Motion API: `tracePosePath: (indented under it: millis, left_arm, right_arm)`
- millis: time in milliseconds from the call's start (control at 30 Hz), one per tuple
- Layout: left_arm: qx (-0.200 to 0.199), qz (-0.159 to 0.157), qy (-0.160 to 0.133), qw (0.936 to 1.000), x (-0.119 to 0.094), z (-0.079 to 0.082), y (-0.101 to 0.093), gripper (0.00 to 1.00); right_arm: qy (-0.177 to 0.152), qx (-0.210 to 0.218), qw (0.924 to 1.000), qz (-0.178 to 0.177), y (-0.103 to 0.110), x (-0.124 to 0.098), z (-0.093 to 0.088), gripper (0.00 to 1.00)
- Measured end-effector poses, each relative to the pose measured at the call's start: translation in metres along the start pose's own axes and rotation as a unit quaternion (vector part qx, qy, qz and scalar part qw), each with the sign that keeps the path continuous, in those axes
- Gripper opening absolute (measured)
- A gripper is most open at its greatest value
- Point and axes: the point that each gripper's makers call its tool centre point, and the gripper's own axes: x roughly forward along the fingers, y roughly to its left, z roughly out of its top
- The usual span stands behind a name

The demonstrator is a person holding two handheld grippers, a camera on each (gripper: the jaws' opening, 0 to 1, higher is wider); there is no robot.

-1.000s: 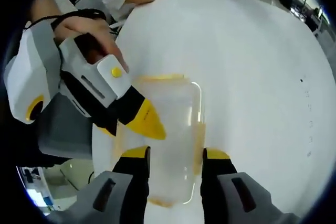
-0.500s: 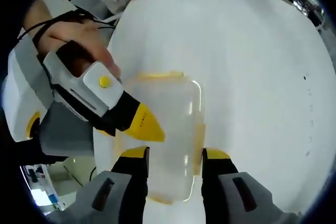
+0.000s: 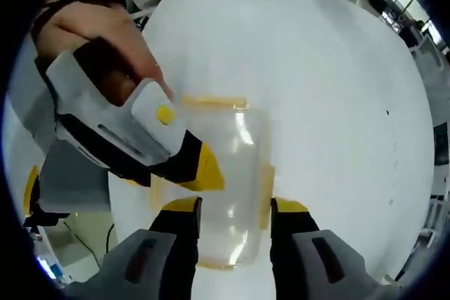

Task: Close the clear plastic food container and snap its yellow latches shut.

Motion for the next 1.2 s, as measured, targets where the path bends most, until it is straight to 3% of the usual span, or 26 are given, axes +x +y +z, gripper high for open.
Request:
tracePosePath:
  millis: [67, 133, 167, 200, 233, 267, 333, 367, 467, 700, 867, 1100, 1200]
  left_arm:
    - [0.028, -0.013, 0.017, 0.9994, 0.0, -0.002, -0.007, 0.43]
    - [0.016, -0.021, 0.018, 0.9995, 0.0, 0.0, -0.008, 0.47]
    - [0.008, -0.032, 0.017, 0.9993, -0.002, 0.001, -0.008, 0.49]
    - [-0.002, -0.041, 0.015, 0.999, -0.003, 0.002, -0.009, 0.49]
    - [-0.009, -0.05, 0.011, 0.9986, -0.004, 0.002, -0.009, 0.5]
    - [-0.017, -0.064, 0.006, 0.9978, -0.006, 0.004, -0.009, 0.5]
    - [-0.033, -0.083, -0.005, 0.996, -0.008, 0.005, -0.008, 0.5]
    - [-0.039, -0.089, -0.006, 0.9953, -0.009, 0.005, -0.007, 0.5]
    - [-0.041, -0.067, 0.008, 0.9969, -0.013, -0.003, 0.003, 0.45]
    - [-0.031, -0.074, 0.006, 0.9968, -0.014, -0.003, 0.005, 0.56]
    - [-0.034, -0.081, 0.012, 0.996, -0.012, -0.005, 0.004, 0.6]
    - [-0.06, -0.089, 0.026, 0.9939, -0.011, -0.014, 0.014, 0.66]
    - [-0.059, -0.09, 0.026, 0.9938, -0.012, -0.018, 0.019, 0.73]
  right_arm:
    - [-0.036, 0.028, 0.9987, -0.022, 0.0, -0.002, -0.002, 0.36]
    - [-0.073, 0.038, 0.9957, -0.042, 0.0, -0.005, -0.002, 0.35]
    - [-0.107, 0.029, 0.9934, -0.031, 0.008, -0.005, 0.0, 0.3]
    - [-0.13, 0.041, 0.9892, -0.054, 0.004, -0.006, 0.001, 0.29]
    - [-0.138, 0.02, 0.989, -0.049, 0.004, -0.007, 0.002, 0.29]
    - [-0.155, 0.065, 0.9848, -0.045, 0.006, -0.008, -0.004, 0.29]
    - [-0.176, 0.109, 0.9779, -0.027, 0.008, -0.008, -0.009, 0.37]
    - [-0.194, 0.097, 0.9759, -0.022, 0.009, -0.012, -0.006, 0.41]
    - [-0.166, 0.074, 0.9819, -0.054, 0.01, -0.017, -0.025, 0.41]
    - [-0.195, 0.101, 0.9744, -0.048, 0.017, -0.015, -0.031, 0.59]
    - [-0.187, 0.096, 0.9761, -0.054, 0.016, -0.015, -0.034, 0.67]
    - [-0.147, 0.053, 0.9873, -0.029, 0.032, -0.01, -0.041, 0.69]
    - [-0.128, 0.038, 0.9903, -0.039, 0.033, -0.005, -0.045, 0.73]
